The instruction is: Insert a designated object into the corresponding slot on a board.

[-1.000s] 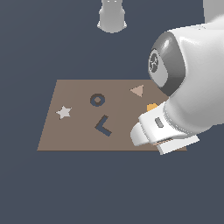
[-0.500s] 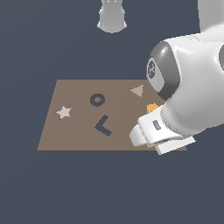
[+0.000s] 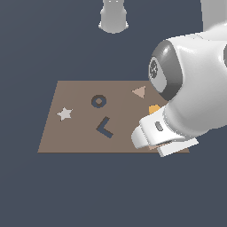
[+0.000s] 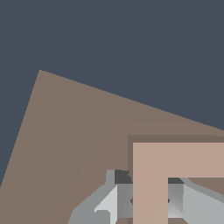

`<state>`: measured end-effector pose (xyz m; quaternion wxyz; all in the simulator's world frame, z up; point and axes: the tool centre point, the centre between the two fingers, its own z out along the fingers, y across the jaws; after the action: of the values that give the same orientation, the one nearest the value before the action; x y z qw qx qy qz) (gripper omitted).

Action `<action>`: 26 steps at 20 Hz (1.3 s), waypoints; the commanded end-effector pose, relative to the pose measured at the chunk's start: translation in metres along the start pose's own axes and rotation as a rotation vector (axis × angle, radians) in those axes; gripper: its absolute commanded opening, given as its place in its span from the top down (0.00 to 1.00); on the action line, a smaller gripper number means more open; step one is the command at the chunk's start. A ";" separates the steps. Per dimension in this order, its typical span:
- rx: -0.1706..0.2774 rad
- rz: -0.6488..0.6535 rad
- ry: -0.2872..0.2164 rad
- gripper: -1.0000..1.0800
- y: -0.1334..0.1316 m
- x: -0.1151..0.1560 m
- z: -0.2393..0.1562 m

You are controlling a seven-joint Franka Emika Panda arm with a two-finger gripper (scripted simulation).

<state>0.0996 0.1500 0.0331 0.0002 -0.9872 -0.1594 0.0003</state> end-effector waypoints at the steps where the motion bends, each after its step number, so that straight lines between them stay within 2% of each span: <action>1: 0.000 0.000 0.000 1.00 0.000 0.000 0.000; 7: 0.000 0.029 0.000 1.00 0.002 0.002 0.000; 13: 0.000 0.116 0.000 1.00 0.008 0.008 -0.001; 19: 0.000 0.261 0.001 1.00 0.019 0.016 -0.001; 26: 0.000 0.503 0.001 1.00 0.039 0.027 -0.002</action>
<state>0.1335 0.1257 0.0346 0.0003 -0.9980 0.0624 0.0001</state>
